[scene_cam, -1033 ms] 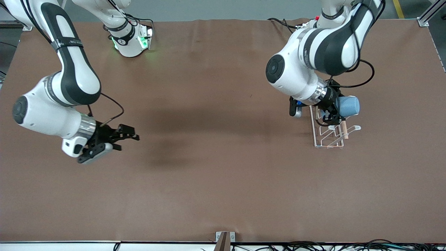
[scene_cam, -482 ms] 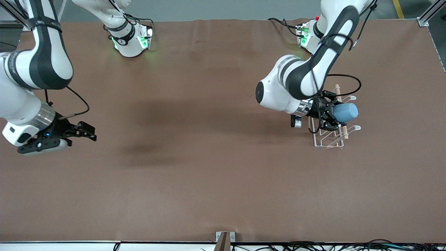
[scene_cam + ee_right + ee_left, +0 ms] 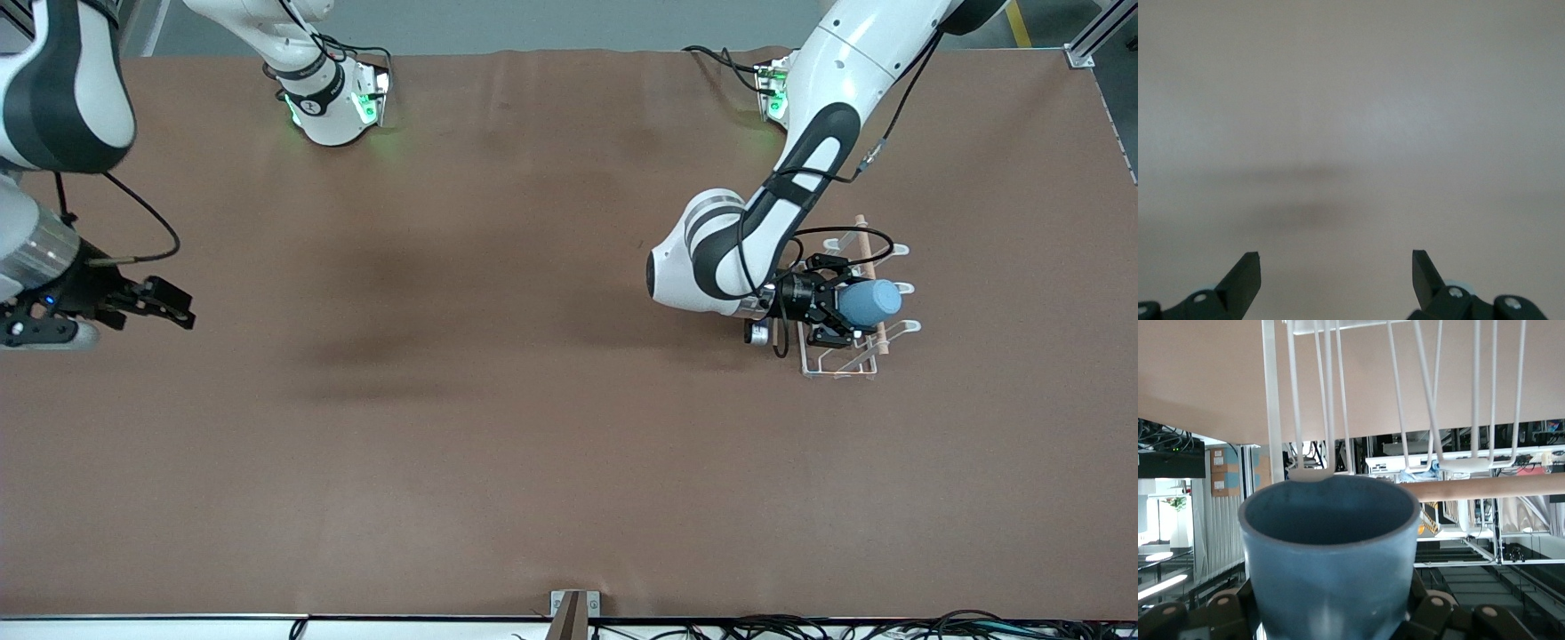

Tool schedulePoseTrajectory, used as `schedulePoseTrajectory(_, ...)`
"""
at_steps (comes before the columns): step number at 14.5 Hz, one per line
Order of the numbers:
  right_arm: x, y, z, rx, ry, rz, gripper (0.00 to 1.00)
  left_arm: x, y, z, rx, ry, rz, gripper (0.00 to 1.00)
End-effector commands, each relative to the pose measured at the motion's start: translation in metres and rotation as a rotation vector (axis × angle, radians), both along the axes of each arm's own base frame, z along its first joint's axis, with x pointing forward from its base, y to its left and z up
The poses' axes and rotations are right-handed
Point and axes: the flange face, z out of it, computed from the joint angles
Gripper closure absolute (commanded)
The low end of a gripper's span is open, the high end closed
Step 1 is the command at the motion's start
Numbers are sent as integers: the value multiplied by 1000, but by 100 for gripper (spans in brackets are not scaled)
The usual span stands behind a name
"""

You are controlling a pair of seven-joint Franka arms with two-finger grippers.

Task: Hang cup on cup holder
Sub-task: 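Move the cup to the rack hook while the right arm returns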

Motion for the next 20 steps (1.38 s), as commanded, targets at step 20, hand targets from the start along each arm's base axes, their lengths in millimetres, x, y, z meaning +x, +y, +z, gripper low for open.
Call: schedulePoseTrajectory(20, -45, -42, 108, -23, 0, -141, 0, -6, 14, -86, 86, -73, 25, 89)
